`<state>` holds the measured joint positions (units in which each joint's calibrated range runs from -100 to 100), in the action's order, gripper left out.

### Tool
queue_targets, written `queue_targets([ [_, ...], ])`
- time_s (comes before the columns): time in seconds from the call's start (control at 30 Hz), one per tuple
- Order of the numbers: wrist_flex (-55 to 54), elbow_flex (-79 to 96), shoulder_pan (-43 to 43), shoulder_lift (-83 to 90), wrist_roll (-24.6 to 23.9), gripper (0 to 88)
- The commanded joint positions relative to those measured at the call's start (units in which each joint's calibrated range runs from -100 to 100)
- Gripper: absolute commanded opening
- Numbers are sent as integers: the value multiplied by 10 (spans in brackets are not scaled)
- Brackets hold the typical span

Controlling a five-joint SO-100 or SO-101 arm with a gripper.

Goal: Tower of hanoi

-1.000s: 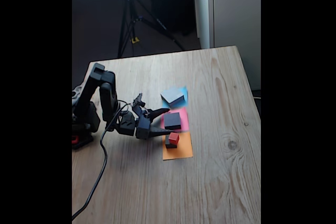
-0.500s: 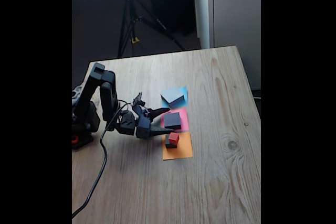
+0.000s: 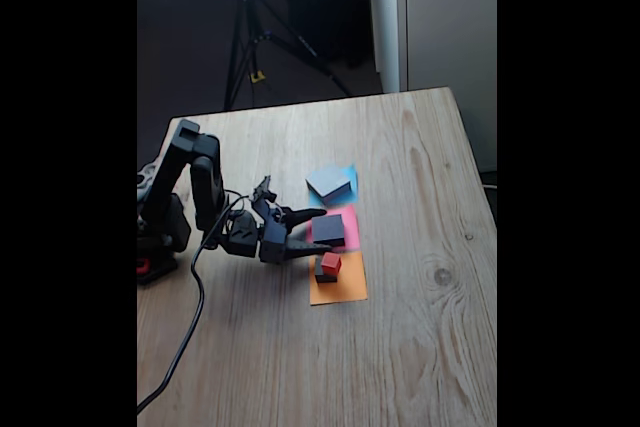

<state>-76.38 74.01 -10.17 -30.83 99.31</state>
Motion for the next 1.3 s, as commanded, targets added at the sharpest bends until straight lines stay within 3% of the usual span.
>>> queue_targets([
  [0.0, -18, -6, 9, 2, 7, 265],
  [0.53, -18, -4, 15, -5, 7, 180],
  [1.03, -17, -2, 27, 2, 7, 170],
  [1.27, 65, 22, 32, 97, 7, 168],
])
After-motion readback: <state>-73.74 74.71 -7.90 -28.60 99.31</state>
